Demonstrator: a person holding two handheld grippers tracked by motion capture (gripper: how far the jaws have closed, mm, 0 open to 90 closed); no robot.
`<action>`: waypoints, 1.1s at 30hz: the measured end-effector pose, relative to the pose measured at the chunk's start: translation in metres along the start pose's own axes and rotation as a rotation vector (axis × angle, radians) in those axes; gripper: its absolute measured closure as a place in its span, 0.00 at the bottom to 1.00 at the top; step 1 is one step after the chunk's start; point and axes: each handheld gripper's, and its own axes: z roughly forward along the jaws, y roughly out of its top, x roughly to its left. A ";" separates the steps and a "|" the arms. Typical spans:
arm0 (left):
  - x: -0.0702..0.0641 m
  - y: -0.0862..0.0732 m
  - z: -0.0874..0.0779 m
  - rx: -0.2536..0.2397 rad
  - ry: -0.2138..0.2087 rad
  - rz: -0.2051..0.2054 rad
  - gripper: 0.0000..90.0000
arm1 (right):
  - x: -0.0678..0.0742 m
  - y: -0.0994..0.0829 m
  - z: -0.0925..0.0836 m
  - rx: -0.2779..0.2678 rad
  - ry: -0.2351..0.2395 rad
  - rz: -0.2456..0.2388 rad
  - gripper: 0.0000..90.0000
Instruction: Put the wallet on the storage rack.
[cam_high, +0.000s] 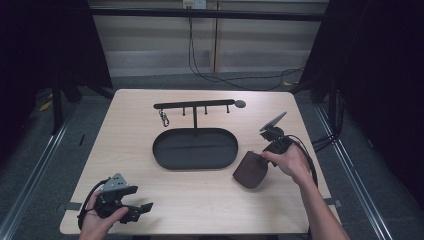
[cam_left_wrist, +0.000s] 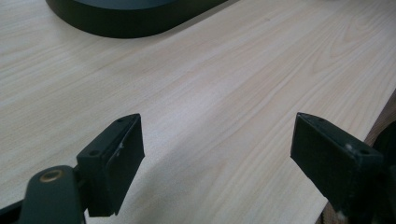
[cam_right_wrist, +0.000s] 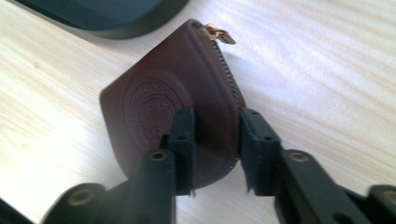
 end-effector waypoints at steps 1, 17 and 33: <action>0.000 0.000 0.000 -0.001 0.000 -0.001 0.19 | 0.001 0.001 -0.004 -0.014 0.006 -0.007 0.80; 0.000 0.000 -0.001 -0.001 -0.004 -0.003 0.19 | 0.009 0.007 -0.022 -0.014 -0.015 -0.018 0.85; 0.001 0.000 -0.001 -0.003 -0.003 -0.006 0.20 | 0.018 0.016 -0.041 0.016 -0.088 -0.033 0.88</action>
